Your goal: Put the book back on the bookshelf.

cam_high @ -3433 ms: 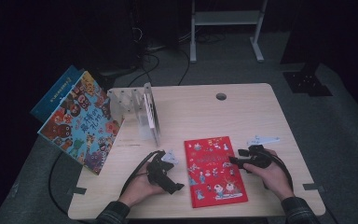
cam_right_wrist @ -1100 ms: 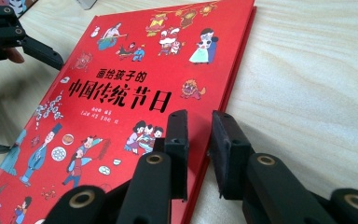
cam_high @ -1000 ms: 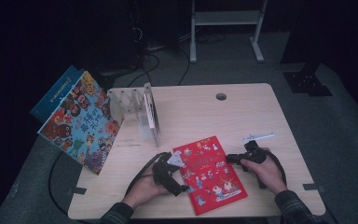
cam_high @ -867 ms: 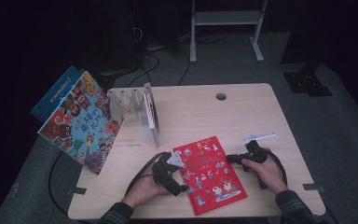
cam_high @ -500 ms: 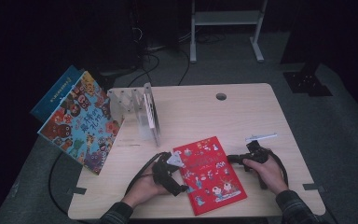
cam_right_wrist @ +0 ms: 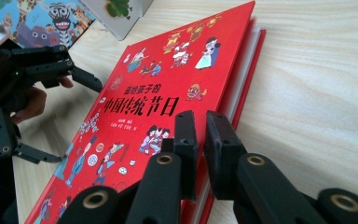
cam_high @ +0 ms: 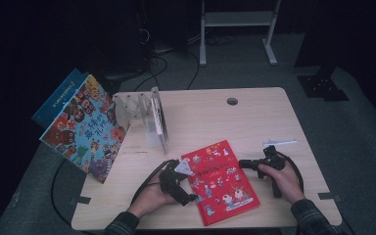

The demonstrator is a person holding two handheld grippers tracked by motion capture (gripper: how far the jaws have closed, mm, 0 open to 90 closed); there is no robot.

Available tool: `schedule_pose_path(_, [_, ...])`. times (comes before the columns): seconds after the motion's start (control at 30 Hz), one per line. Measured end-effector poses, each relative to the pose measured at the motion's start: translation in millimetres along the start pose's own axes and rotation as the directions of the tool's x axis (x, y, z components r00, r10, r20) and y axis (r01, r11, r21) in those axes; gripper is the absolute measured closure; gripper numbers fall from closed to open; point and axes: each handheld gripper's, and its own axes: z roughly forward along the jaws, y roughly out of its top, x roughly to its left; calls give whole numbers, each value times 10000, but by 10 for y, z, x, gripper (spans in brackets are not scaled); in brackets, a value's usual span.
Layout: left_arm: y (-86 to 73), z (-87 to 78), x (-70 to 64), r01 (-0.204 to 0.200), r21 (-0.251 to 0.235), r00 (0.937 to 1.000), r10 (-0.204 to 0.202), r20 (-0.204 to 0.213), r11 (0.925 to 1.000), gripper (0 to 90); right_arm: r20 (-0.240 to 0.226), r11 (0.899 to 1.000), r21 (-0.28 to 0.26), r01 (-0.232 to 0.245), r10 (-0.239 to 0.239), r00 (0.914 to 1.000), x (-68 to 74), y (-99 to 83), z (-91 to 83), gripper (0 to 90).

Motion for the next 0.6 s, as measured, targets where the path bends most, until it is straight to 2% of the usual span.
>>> schedule_pose_path(0.13, [-3, 0, 1, 6, -23, 10000, -6, -11, 10000, 0, -274, 10000, 59, 11, -9, 9996, 14, 34, -30, 797])
schedule_pose_path(0.23, [-9, -7, 8, 25, -1, 10000, -25, -23, 10000, 0, -736, 9995, 320, -55, 78, 9973, 25, 43, -59, 766])
schedule_pose_path(0.4, [-11, -9, 10, 2, 2, 10000, -2, -26, 10000, 0, -1309, 9994, 343, 11, 34, 9914, 106, 105, -128, 737])
schedule_pose_path(0.53, [-12, -9, 11, 0, -9, 10000, 0, -26, 10000, 0, -1447, 9986, 452, 274, -206, 9893, 178, 153, -157, 712])
schedule_pose_path(0.6, [-12, -9, 11, 0, -11, 10000, 0, -24, 10000, 0, -1845, 9959, 781, 463, -312, 9823, 243, 169, -123, 698])
